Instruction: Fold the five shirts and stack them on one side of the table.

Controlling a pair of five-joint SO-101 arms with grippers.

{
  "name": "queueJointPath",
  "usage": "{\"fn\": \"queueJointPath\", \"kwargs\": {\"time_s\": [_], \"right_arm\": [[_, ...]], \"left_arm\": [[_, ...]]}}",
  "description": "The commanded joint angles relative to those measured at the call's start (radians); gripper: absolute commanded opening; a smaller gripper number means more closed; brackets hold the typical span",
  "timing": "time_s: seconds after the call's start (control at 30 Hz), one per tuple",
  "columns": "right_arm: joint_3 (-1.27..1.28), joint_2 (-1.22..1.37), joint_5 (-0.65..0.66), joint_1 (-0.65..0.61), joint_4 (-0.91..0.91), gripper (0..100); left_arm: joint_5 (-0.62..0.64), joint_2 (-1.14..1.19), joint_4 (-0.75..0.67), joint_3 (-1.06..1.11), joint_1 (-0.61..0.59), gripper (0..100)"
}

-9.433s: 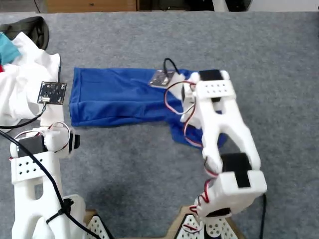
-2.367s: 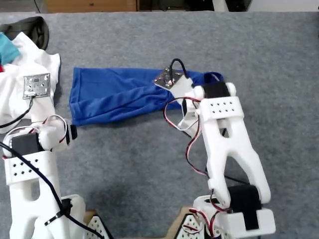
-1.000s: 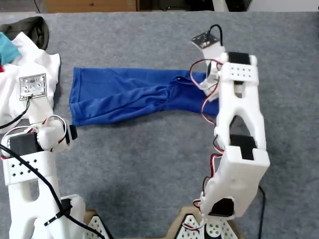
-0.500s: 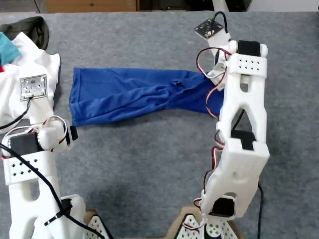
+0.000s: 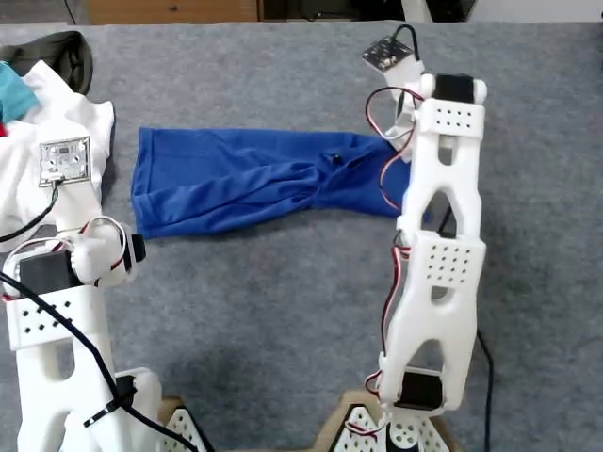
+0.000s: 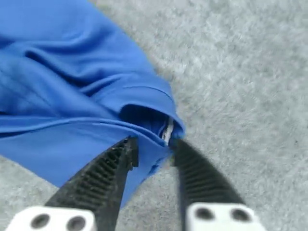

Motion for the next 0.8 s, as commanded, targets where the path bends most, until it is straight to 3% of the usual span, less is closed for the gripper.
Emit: {"fn": "queueJointPath", "kwargs": {"time_s": [0.0, 0.27, 0.63, 0.77], "right_arm": [[-0.189, 0.005, 0.005, -0.028, 0.08, 30.8], [-0.44, 0.001, -0.037, 0.028, 0.203, 35.4], [-0.199, -0.124, -0.109, 0.17, 0.203, 35.4], [-0.064, -0.191, -0.129, 0.196, 0.201, 35.4]], "left_arm": [[0.048, -0.01, -0.041, -0.014, -0.003, 19], [0.224, 0.176, -0.094, -0.169, 0.0, 19], [0.238, 0.964, 0.097, -0.93, 0.003, 19], [0.232, 1.228, 0.215, -1.215, 0.054, 19]]}}
